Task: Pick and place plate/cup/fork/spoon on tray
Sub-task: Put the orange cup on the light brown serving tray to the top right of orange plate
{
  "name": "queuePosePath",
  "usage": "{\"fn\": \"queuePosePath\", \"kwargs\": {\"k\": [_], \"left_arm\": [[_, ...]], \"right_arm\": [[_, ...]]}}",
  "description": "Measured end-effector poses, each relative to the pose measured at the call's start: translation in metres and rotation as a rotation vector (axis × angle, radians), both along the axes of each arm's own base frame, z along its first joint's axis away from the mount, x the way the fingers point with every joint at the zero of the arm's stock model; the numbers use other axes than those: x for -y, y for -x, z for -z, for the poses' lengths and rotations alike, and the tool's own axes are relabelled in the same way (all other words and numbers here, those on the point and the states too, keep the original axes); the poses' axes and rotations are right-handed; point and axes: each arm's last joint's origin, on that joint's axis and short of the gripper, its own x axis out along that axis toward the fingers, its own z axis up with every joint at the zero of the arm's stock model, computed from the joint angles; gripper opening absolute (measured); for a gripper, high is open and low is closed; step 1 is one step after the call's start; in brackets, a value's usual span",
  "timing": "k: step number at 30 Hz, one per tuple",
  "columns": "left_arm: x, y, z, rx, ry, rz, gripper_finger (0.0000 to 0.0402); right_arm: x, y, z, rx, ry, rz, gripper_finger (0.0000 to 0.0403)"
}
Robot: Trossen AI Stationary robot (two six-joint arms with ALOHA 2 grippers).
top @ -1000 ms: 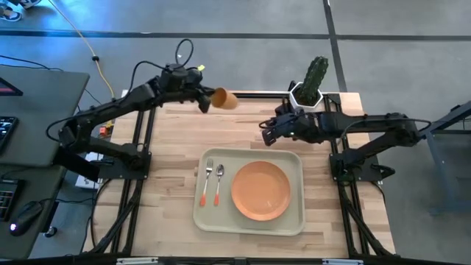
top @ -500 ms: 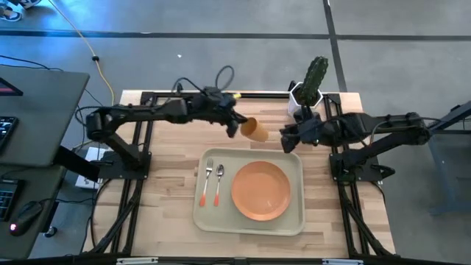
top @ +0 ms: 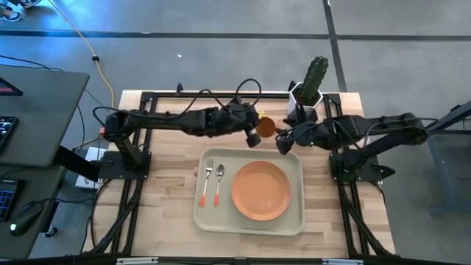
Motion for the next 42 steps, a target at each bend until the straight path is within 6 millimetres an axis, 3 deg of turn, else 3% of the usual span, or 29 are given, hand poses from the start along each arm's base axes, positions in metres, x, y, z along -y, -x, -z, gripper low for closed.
{"fn": "queuePosePath", "kwargs": {"k": [4,10,17,21,32,42], "left_arm": [[0.013,-0.002,-0.015,0.019,-0.085,-0.032,0.0000],[0.022,-0.003,-0.020,0.054,-0.127,-0.057,0.0000],[0.036,-0.005,-0.020,0.064,-0.130,-0.036,0.0000],[0.044,-0.006,-0.023,0.109,-0.094,-0.019,0.0000],[0.048,-0.008,-0.026,0.198,0.017,0.008,0.0002],[0.035,-0.005,-0.019,0.131,0.028,-0.027,0.0001]], "right_arm": [[0.002,-0.004,-0.001,-0.028,0.081,-0.036,0.0234],[0.008,-0.005,-0.003,-0.097,0.209,-0.081,0.0236],[0.024,-0.002,0.003,-0.166,0.154,-0.044,0.0232],[0.029,-0.004,0.006,-0.188,0.136,-0.044,0.0196],[0.030,-0.018,0.015,-0.201,0.079,-0.089,0.0011],[0.029,-0.014,0.020,-0.227,0.027,-0.038,0.0014]]}}
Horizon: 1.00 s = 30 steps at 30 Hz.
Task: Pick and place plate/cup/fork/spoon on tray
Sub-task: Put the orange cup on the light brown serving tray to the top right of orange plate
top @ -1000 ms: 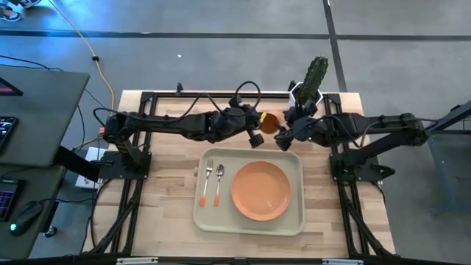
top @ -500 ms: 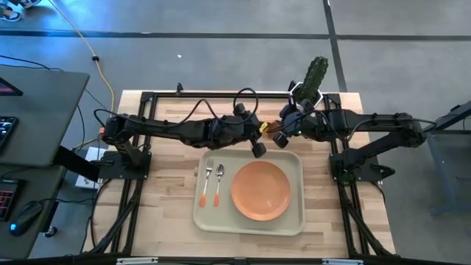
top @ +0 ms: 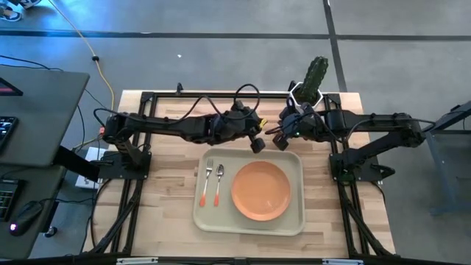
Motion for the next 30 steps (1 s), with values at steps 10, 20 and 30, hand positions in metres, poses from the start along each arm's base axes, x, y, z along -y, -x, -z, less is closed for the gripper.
{"fn": "queuePosePath", "kwargs": {"k": [10,20,30], "left_arm": [[-0.023,0.011,-0.005,-0.024,0.055,-0.042,0.0000],[-0.041,0.038,-0.022,-0.071,0.042,-0.142,0.0000],[-0.060,0.041,-0.020,-0.065,0.113,-0.149,0.0000]], "right_arm": [[0.016,0.010,0.017,-0.173,0.036,0.062,0.0015],[0.019,0.014,0.064,-0.338,-0.013,-0.038,0.0124],[0.019,0.018,0.079,-0.309,-0.061,0.080,0.0203]]}}
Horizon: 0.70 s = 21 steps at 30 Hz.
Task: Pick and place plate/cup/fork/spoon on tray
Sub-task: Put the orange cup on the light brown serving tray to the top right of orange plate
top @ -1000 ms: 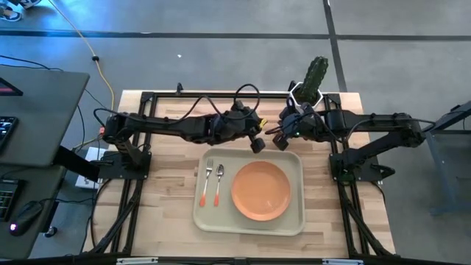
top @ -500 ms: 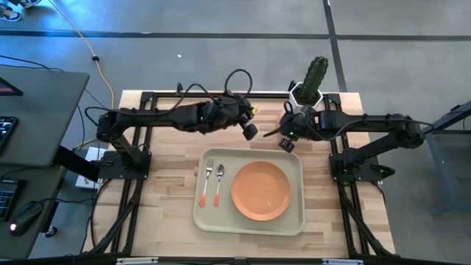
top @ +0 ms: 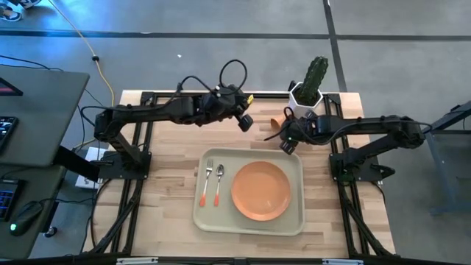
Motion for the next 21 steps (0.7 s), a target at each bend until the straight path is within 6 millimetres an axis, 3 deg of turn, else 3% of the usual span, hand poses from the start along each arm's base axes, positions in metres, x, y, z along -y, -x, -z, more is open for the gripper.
{"fn": "queuePosePath", "kwargs": {"k": [4,11,16,21], "left_arm": [[-0.006,0.001,0.000,0.001,0.006,-0.017,0.0000],[-0.010,0.007,0.011,-0.087,0.043,-0.041,0.0000],[-0.010,0.010,0.042,-0.146,0.077,-0.008,0.0000],[-0.011,0.009,0.068,-0.034,0.179,0.136,0.0000]], "right_arm": [[0.000,0.002,0.013,0.022,-0.017,0.060,0.0204],[-0.008,0.009,0.054,0.053,-0.059,0.124,0.0204],[-0.021,0.013,0.076,0.119,-0.117,0.165,0.0204],[-0.037,0.013,0.078,0.190,-0.100,0.201,0.0204]]}}
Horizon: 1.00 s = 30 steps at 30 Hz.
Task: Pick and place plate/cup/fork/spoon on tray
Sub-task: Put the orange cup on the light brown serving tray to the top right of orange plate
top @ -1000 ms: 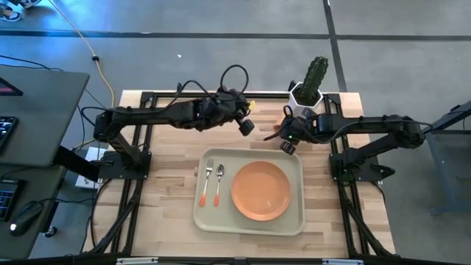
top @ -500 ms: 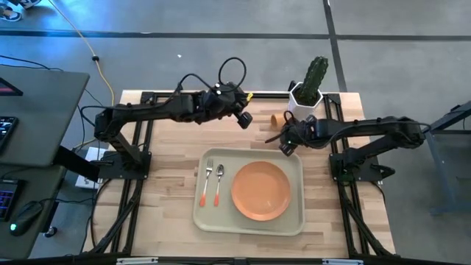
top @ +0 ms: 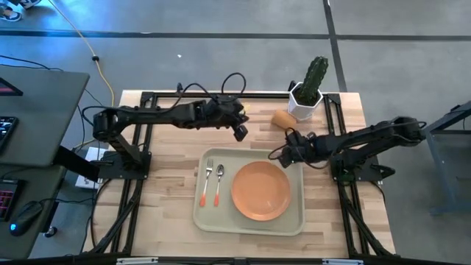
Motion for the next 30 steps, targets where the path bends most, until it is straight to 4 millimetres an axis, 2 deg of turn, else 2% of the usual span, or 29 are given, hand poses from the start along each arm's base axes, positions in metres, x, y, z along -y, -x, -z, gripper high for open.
{"fn": "queuePosePath", "kwargs": {"k": [4,9,16,24,30], "left_arm": [[-0.008,-0.010,0.007,0.211,0.013,0.087,0.0000],[-0.038,-0.040,0.036,0.364,0.062,0.113,0.0005],[-0.082,-0.081,0.087,0.301,0.187,0.082,0.0062],[-0.126,-0.105,0.116,0.284,0.230,0.007,0.0142],[-0.147,-0.132,0.127,0.346,0.327,0.002,0.0161]], "right_arm": [[-0.010,0.001,-0.012,0.081,0.026,0.033,0.0204],[-0.017,0.014,-0.035,0.174,0.039,0.078,0.0204],[-0.017,0.047,-0.067,0.292,-0.009,0.095,0.0204],[-0.013,0.070,-0.086,0.422,-0.050,0.084,0.0204],[-0.014,0.072,-0.087,0.420,-0.093,0.064,0.0204]]}}
